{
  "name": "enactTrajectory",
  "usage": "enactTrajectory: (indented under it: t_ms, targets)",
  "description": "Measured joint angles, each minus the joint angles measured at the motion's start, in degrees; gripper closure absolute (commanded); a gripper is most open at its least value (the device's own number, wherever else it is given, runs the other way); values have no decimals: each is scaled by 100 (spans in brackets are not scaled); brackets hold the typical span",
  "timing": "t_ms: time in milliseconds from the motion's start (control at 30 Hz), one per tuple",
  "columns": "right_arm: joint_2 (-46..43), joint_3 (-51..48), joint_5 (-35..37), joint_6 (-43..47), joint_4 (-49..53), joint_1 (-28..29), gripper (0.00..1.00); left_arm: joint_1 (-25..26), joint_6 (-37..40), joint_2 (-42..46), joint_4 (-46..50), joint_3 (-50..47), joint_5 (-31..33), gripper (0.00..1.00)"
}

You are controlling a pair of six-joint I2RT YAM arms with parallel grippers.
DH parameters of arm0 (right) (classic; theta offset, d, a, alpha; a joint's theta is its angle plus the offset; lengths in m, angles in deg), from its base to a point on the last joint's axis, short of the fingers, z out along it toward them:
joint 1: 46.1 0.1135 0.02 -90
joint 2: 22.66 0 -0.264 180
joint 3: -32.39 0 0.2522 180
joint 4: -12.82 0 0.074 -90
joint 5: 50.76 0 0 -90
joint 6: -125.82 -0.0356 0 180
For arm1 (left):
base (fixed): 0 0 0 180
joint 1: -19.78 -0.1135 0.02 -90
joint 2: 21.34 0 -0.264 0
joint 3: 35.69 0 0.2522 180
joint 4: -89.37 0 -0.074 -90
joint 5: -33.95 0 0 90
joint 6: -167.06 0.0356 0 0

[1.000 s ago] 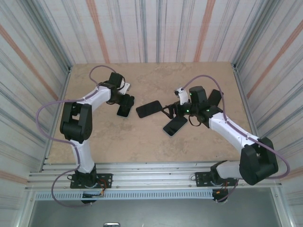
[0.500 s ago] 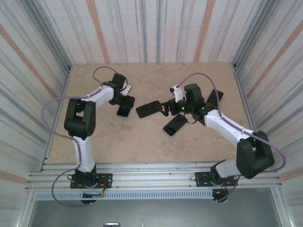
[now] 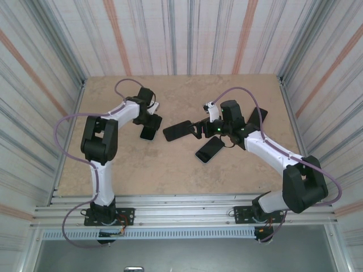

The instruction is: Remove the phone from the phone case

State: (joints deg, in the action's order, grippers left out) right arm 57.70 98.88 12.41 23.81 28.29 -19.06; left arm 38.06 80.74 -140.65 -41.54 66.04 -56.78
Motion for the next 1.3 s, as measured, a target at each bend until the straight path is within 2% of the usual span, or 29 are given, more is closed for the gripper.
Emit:
enactTrajectory:
  t_ms: [200, 400, 667, 900, 1200, 1300]
  targets:
    - [2, 0, 0, -2, 0, 0, 1, 50, 0, -205, 129, 181, 59, 11]
    - [13, 0, 0, -2, 0, 0, 1, 44, -2, -232, 236, 238, 37, 17]
    - [31, 0, -2, -2, 0, 0, 1, 44, -90, -234, 365, 258, 4, 13]
    - [107, 0, -2, -13, 0, 0, 1, 13, -212, -234, 490, 289, -31, 15]
    - [114, 0, -4, -107, -2, 0, 1, -33, -380, -238, 608, 343, -179, 33]
    - [114, 0, -2, -109, -4, 0, 1, -33, -396, -238, 658, 358, -223, 34]
